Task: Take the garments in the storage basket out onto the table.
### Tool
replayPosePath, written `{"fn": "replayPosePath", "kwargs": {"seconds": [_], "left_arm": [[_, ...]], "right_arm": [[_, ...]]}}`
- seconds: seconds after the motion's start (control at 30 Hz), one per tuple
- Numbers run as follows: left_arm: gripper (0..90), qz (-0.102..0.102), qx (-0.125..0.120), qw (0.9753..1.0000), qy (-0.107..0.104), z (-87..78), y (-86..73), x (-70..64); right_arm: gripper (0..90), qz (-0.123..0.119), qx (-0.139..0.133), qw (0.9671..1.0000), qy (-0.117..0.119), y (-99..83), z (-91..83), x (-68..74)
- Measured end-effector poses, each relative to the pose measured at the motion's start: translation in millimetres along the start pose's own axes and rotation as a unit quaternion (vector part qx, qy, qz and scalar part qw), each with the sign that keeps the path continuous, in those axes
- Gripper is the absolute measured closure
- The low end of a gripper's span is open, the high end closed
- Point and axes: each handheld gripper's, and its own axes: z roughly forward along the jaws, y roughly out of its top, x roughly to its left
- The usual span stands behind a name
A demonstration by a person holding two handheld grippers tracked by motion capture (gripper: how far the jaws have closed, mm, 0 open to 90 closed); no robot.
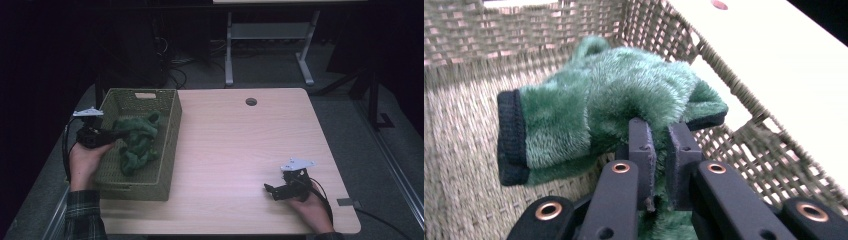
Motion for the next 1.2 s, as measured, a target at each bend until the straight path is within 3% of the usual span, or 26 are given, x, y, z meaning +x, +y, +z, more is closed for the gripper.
{"fn": "replayPosePath", "kwargs": {"seconds": [0.47,0.8,1.2], "left_arm": [[83.9,0.040,-0.049,0.9980,-0.009,-27.5,39.6,-24.4],[84.5,0.055,-0.089,0.9933,-0.048,-41.5,64.5,-43.7],[84.6,0.090,-0.103,0.9875,-0.079,-42.4,92.6,-78.6]], "right_arm": [[1.8,0.004,0.002,1.0000,0.000,0.0,-0.2,0.5],[1.8,0.004,0.002,1.0000,0.000,0.0,-0.2,0.6],[1.8,0.004,0.002,1.0000,0.000,0.0,-0.2,0.6]]}}
